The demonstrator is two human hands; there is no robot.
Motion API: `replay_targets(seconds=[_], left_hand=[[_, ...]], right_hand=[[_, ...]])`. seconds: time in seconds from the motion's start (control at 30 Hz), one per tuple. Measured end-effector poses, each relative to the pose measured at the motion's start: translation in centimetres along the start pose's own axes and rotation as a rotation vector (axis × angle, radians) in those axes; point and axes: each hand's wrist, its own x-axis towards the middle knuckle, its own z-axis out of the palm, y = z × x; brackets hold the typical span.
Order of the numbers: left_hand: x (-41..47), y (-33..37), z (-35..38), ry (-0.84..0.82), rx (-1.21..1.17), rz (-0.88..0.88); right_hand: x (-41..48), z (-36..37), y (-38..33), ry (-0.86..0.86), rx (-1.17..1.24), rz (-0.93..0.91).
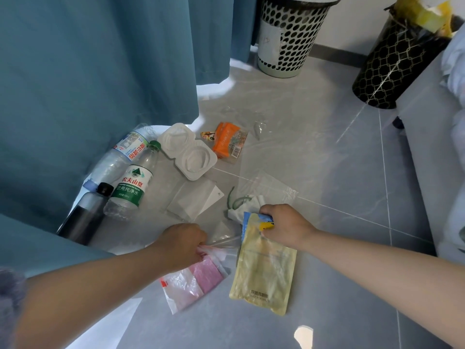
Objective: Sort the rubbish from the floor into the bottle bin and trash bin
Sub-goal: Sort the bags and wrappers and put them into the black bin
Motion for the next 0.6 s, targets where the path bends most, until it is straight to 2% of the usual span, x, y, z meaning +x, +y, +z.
replay_targets(seconds=[0.43,0.6], left_hand=[[-1.4,1.5,-6.0,0.202,-0.319,-0.217],[-1.6,1.9,-10.6,0.252,-0.458,-0.217]], right_hand=[[-5.1,-8.7,-2.0,0.254,-0.011,-0.112],[-7.1,-13.4,-3.5,0.335,-0.04,-0.138]])
